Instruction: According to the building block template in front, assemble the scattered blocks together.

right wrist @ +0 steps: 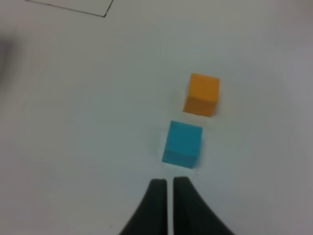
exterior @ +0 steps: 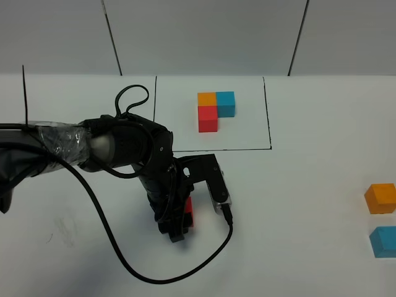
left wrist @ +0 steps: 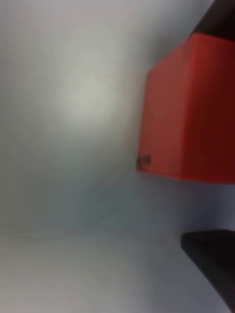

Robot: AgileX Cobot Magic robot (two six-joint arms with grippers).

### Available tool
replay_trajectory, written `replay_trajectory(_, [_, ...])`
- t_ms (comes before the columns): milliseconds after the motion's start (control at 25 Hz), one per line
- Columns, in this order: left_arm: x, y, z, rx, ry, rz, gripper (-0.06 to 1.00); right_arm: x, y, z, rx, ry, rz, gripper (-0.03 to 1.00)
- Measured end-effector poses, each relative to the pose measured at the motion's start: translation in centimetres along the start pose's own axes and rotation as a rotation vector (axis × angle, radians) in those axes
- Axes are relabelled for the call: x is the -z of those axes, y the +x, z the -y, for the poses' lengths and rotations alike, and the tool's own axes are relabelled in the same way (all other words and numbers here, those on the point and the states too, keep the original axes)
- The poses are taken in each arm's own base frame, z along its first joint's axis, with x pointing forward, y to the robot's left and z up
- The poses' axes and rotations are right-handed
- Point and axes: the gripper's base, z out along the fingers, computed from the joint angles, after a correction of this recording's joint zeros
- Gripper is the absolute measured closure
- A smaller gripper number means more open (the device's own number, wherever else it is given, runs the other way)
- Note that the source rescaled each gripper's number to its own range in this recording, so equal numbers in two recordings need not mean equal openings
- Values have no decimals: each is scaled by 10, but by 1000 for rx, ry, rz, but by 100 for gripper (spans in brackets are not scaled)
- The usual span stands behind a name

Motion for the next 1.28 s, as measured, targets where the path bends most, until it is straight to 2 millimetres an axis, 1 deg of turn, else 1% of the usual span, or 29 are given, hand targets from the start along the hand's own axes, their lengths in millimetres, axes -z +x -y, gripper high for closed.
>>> replay_trajectory(280, [34, -6, 1, -19, -56, 60, 2, 0, 0, 0, 0, 0, 0, 97])
replay_trajectory(400, [47, -10, 6, -33, -72, 82, 2, 0, 0, 0, 0, 0, 0, 97])
replay_trajectory(720, [91, -17, 16, -39, -131, 164, 2, 0, 0, 0, 0, 0, 0, 97])
replay_trajectory(800, [99, -18, 19, -47, -139, 178, 5, 0, 0, 0, 0, 0, 0, 97])
replay_trajectory(880, [104, -19, 24, -57, -137, 180, 13, 0, 0, 0, 0, 0, 0, 97])
replay_trajectory(960, [107, -20, 28, -69, -131, 177, 27, 0, 0, 0, 0, 0, 0, 97])
replay_trajectory(1000, [108, -21, 31, -76, -128, 177, 36, 0, 0, 0, 0, 0, 0, 97])
replay_trajectory(1080, [112, -22, 35, -88, -123, 176, 63, 0, 0, 0, 0, 0, 0, 97])
replay_trajectory(1120, [114, -23, 38, -90, -121, 178, 74, 0, 0, 0, 0, 0, 0, 97])
replay_trajectory(1160, [117, -23, 40, -81, -120, 182, 82, 0, 0, 0, 0, 0, 0, 97])
replay_trajectory(1200, [119, -24, 42, -58, -118, 189, 87, 0, 0, 0, 0, 0, 0, 97])
replay_trajectory(1280, [124, -25, 44, -1, -120, 201, 91, 0, 0, 0, 0, 0, 0, 97])
